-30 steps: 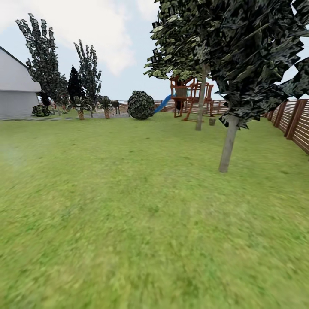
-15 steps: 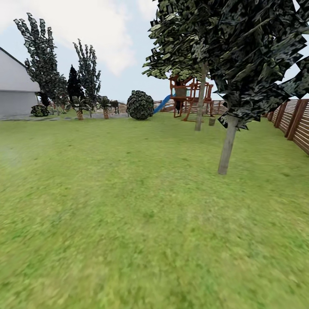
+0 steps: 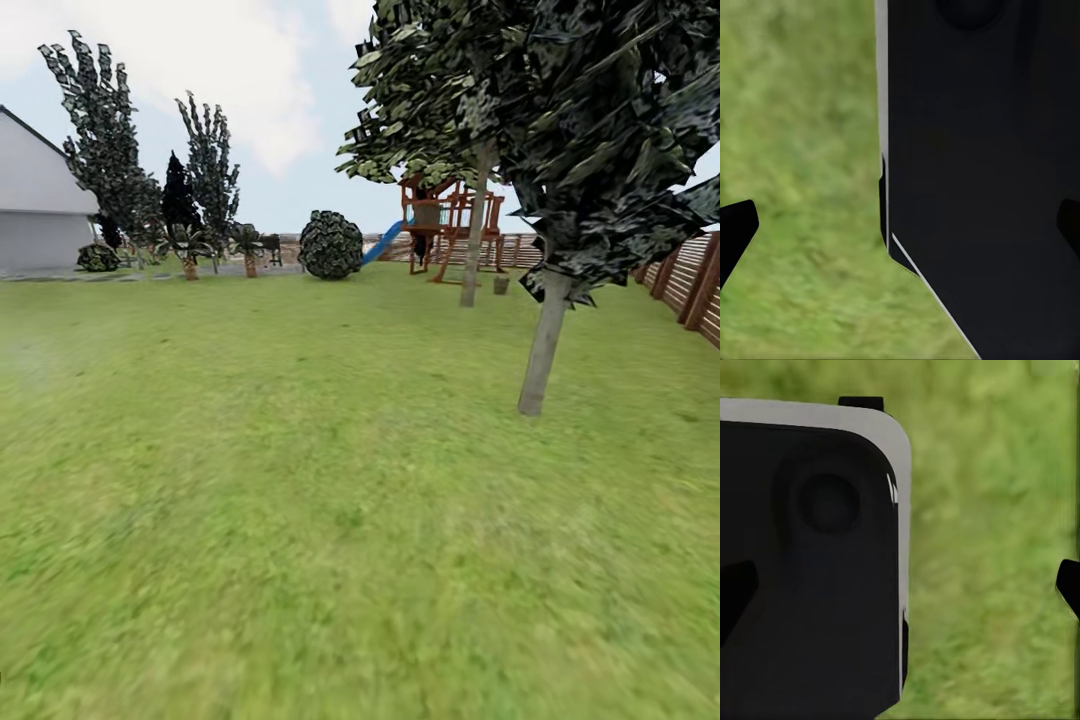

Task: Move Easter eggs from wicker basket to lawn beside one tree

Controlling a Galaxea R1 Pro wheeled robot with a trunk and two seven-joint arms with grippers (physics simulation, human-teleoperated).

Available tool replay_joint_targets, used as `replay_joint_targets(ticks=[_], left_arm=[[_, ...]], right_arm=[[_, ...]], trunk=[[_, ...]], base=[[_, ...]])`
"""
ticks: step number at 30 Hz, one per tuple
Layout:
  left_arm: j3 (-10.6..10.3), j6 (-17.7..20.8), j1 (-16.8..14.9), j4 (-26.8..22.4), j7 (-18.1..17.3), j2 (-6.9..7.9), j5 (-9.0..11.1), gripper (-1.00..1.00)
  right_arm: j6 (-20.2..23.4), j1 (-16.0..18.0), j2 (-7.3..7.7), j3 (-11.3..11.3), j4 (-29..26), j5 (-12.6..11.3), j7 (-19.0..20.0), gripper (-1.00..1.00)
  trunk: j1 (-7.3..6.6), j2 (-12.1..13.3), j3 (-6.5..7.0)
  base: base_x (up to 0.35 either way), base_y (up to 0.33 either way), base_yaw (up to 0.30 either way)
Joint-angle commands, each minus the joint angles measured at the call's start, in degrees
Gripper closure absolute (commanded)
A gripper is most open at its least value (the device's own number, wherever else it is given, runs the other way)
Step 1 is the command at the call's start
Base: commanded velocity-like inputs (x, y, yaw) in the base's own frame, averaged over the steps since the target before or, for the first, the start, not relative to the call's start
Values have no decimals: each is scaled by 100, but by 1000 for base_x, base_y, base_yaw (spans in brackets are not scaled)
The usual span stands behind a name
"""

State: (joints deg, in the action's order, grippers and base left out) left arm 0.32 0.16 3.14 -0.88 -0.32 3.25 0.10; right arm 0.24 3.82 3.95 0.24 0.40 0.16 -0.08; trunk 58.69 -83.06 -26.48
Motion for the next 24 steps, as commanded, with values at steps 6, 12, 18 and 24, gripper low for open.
replay_joint_targets(ticks=[6, 12, 18, 24], left_arm=[[3, 2, 2, -9, -3, 8, -1, -100], [3, 2, 2, -13, -3, 9, 3, -100], [3, 2, 2, -18, -3, 9, 4, -100], [3, 2, 2, -18, -3, 9, 2, -100]], right_arm=[[3, 4, 0, -3, 4, 2, -1, -100], [3, 4, 0, 2, 4, 2, 0, -100], [3, 4, 9, 2, 4, 2, 7, -100], [3, 4, 10, 0, 4, 2, 7, -100]], trunk=[[4, -2, -4], [4, -2, -4], [4, -2, -4], [4, -2, -4]], base=[[337, 0, 234], [337, 0, 236], [337, 0, 54], [337, 0, 1]])
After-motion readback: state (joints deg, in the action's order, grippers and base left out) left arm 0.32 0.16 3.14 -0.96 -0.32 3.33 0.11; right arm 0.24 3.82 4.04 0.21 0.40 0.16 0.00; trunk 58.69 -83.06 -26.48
